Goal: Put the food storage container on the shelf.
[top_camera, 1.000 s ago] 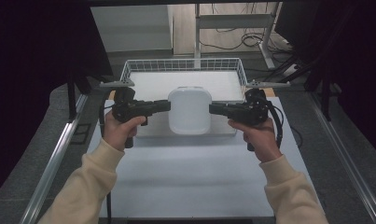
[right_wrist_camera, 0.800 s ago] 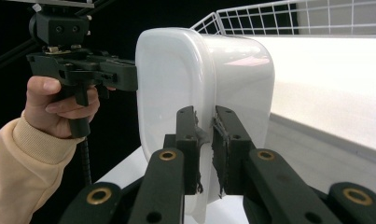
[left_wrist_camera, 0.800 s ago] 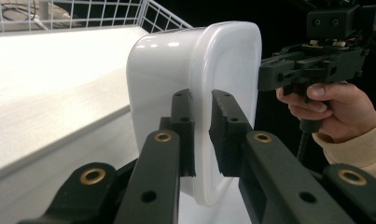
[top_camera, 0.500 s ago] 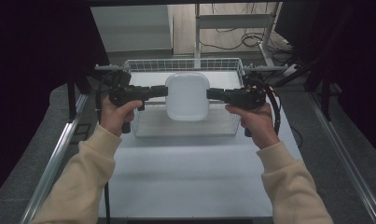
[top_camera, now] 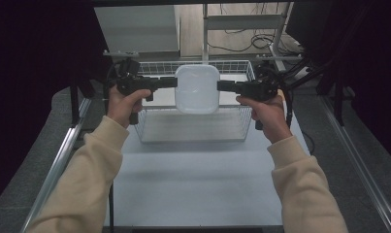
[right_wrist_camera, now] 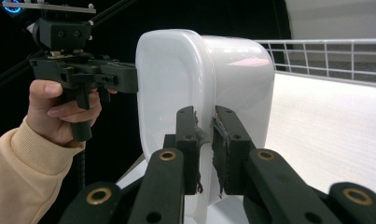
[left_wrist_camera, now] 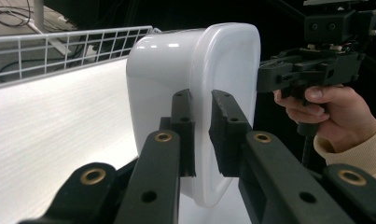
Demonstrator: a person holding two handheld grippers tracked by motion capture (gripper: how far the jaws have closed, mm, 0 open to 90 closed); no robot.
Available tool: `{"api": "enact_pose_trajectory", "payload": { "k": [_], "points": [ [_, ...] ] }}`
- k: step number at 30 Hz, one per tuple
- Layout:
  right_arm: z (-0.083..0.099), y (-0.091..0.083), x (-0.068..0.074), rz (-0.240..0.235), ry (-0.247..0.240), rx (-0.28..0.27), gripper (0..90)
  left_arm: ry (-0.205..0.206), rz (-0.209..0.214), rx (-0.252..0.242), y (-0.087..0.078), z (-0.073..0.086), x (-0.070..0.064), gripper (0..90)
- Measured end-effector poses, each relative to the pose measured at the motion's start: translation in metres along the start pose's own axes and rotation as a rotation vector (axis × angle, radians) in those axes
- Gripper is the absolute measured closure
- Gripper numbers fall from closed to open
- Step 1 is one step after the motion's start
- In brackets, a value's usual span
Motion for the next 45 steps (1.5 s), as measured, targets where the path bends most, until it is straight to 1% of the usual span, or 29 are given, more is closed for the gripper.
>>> {"api": "enact_pose_trajectory", "payload": {
  "k": [5,9,11,12,14,17,18,19,20,22,23,24,27,28,29,30,31,33,35,36,37,38,39,40,41,42,43,44,45],
  "points": [
    [-0.005,0.001,-0.003,0.007,0.001,0.005,80.6,-0.008,-0.009,0.004,0.002,-0.005,0.003,80.6],
    [-0.009,0.006,-0.009,-0.001,0.019,0.004,80.6,-0.019,-0.019,0.012,0.003,-0.01,0.007,80.6],
    [-0.012,0.011,-0.014,0.0,0.032,0.015,80.3,-0.04,-0.026,0.025,0.005,-0.012,0.014,80.5],
    [-0.013,0.013,-0.017,0.002,0.04,0.023,80.3,-0.044,-0.025,0.029,0.006,-0.012,0.016,80.6],
    [-0.014,0.016,-0.02,0.001,0.062,0.034,80.1,-0.067,-0.022,0.031,0.009,-0.013,0.022,80.5],
    [-0.016,0.019,-0.024,0.004,0.079,0.044,79.9,-0.079,-0.022,0.036,0.011,-0.012,0.026,80.5],
    [-0.018,0.023,-0.029,0.013,0.095,0.058,79.8,-0.103,-0.024,0.046,0.014,-0.012,0.033,80.4],
    [-0.018,0.023,-0.029,0.013,0.095,0.058,79.8,-0.103,-0.024,0.046,0.014,-0.012,0.033,80.3],
    [-0.019,0.028,-0.033,0.019,0.119,0.079,79.6,-0.131,-0.035,0.055,0.017,-0.012,0.038,80.1],
    [-0.02,0.032,-0.036,0.03,0.135,0.091,79.4,-0.141,-0.05,0.072,0.021,-0.012,0.042,79.8],
    [-0.02,0.035,-0.038,0.038,0.139,0.098,79.1,-0.15,-0.05,0.069,0.022,-0.012,0.044,79.6],
    [-0.02,0.037,-0.041,0.042,0.151,0.094,79.0,-0.156,-0.044,0.069,0.022,-0.012,0.046,79.3],
    [-0.021,0.039,-0.049,0.021,0.194,0.082,78.7,-0.167,-0.032,0.061,0.024,-0.014,0.051,78.9],
    [-0.022,0.04,-0.052,0.016,0.206,0.077,78.3,-0.178,-0.025,0.054,0.025,-0.014,0.053,78.5],
    [-0.022,0.04,-0.052,0.016,0.206,0.077,78.3,-0.185,-0.022,0.054,0.026,-0.014,0.055,78.5],
    [-0.023,0.043,-0.057,0.008,0.234,0.072,77.5,-0.204,-0.022,0.05,0.028,-0.015,0.06,77.4],
    [-0.023,0.045,-0.059,0.008,0.247,0.074,76.9,-0.216,-0.022,0.047,0.029,-0.015,0.061,76.7],
    [-0.023,0.049,-0.063,0.018,0.267,0.081,75.3,-0.25,-0.019,0.045,0.031,-0.016,0.067,75.4],
    [-0.023,0.052,-0.066,0.023,0.279,0.082,73.8,-0.259,-0.016,0.044,0.032,-0.016,0.069,74.2],
    [-0.023,0.055,-0.068,0.025,0.292,0.081,73.1,-0.289,-0.017,0.044,0.034,-0.016,0.075,73.2],
    [-0.023,0.055,-0.068,0.025,0.292,0.081,73.1,-0.289,-0.017,0.044,0.034,-0.016,0.075,72.5],
    [-0.023,0.056,-0.069,0.025,0.3,0.081,72.8,-0.312,-0.014,0.046,0.036,-0.015,0.079,72.5],
    [-0.023,0.059,-0.071,0.027,0.313,0.074,72.5,-0.32,-0.014,0.046,0.037,-0.015,0.081,71.3],
    [-0.023,0.061,-0.074,0.02,0.336,0.065,72.2,-0.342,-0.012,0.047,0.038,-0.015,0.085,70.2],
    [-0.023,0.061,-0.074,0.02,0.336,0.065,72.2,-0.342,-0.012,0.047,0.038,-0.015,0.085,69.8],
    [-0.022,0.062,-0.075,0.019,0.346,0.063,72.1,-0.364,-0.01,0.047,0.04,-0.014,0.088,69.8],
    [-0.022,0.065,-0.078,0.012,0.374,0.058,72.0,-0.38,-0.016,0.047,0.042,-0.014,0.09,68.0],
    [-0.022,0.065,-0.078,0.012,0.374,0.058,72.0,-0.38,-0.016,0.047,0.042,-0.014,0.09,67.0],
    [-0.021,0.067,-0.08,0.014,0.395,0.058,71.9,-0.391,-0.026,0.055,0.044,-0.013,0.092,65.8]
  ]
}}
Point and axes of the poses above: each handheld gripper's, and its own axes: y roughly forward along the jaws, z roughly out of its underside, x roughly to its left, the point moved 1 cm from there along y, roughly forward along the jaws, and after that the axes turned 5 degrees about x, right-handed, at the moved point
